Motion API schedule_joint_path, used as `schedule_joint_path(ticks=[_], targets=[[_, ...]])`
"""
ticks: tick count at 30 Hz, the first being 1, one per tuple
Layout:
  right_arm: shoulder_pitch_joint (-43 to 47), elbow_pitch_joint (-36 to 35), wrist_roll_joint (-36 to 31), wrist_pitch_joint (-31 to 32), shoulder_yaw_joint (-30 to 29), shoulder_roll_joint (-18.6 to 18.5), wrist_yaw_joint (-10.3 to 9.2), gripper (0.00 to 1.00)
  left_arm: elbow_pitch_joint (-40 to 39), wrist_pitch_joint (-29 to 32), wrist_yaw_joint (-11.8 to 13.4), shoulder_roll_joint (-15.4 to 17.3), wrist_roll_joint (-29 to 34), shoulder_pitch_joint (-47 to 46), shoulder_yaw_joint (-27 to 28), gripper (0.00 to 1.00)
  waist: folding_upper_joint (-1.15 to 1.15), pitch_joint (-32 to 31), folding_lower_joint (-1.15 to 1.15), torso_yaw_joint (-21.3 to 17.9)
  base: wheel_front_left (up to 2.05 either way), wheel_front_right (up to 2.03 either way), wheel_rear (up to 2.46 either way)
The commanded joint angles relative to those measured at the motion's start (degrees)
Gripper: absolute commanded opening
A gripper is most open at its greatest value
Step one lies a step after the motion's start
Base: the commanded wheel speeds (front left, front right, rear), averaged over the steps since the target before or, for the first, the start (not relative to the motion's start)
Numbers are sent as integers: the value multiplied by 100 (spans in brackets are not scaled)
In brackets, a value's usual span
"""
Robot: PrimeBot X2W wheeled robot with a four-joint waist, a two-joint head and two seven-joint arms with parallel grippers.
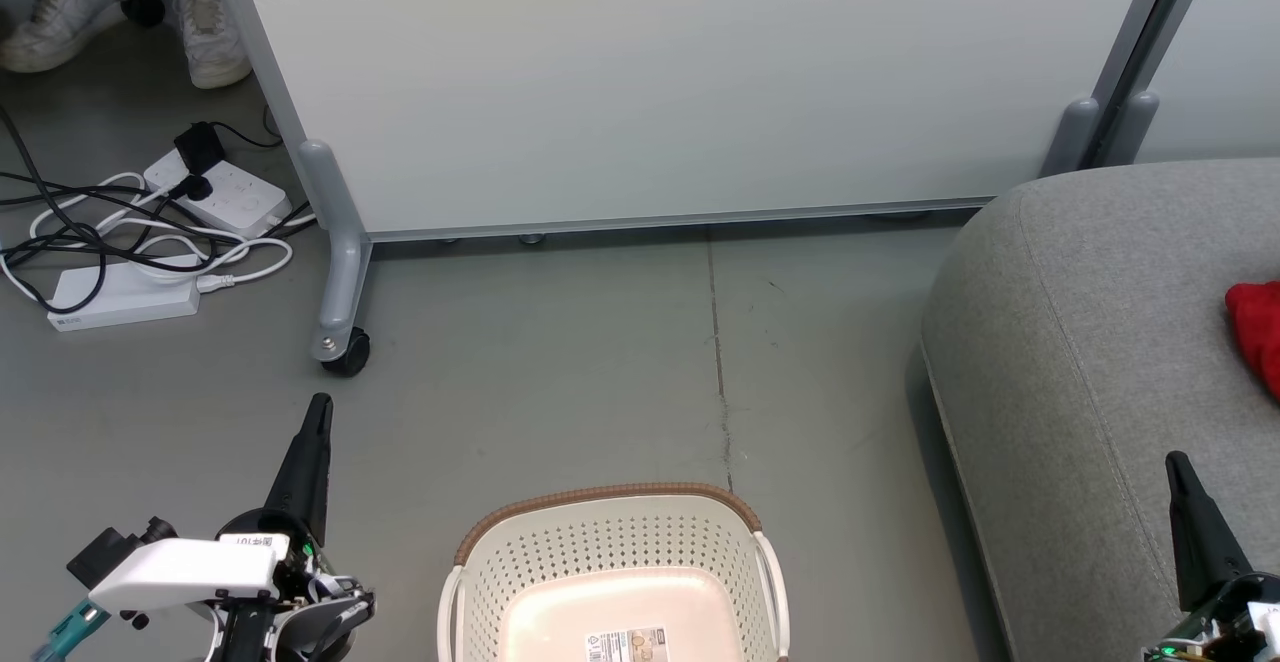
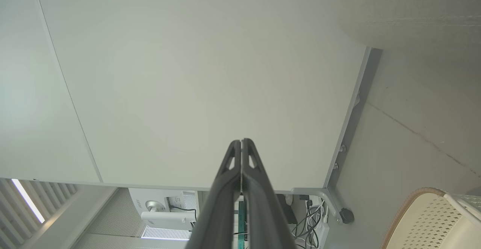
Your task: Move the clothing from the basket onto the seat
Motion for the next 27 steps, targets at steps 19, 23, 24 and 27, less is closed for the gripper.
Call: schedule_joint_path(ticks=[19, 23, 24, 27], targets=[[35, -49, 84, -97, 74, -105, 14, 0, -12, 31, -19, 20, 39, -107, 48, 0, 0, 1, 0, 0, 0, 0, 0], [35, -53, 96, -119, 84, -120, 13, 0, -12, 36, -19, 16, 44, -106, 51, 0, 0, 1, 0, 0, 0, 0, 0], [36, -54, 100, -121, 86, -124, 14, 0, -12, 38, -18, 15, 44, -106, 53, 0, 0, 1, 0, 0, 0, 0, 0], [36, -57, 112, -133, 93, -132, 14, 0, -12, 41, -18, 12, 42, -106, 56, 0, 0, 1, 0, 0, 0, 0, 0]])
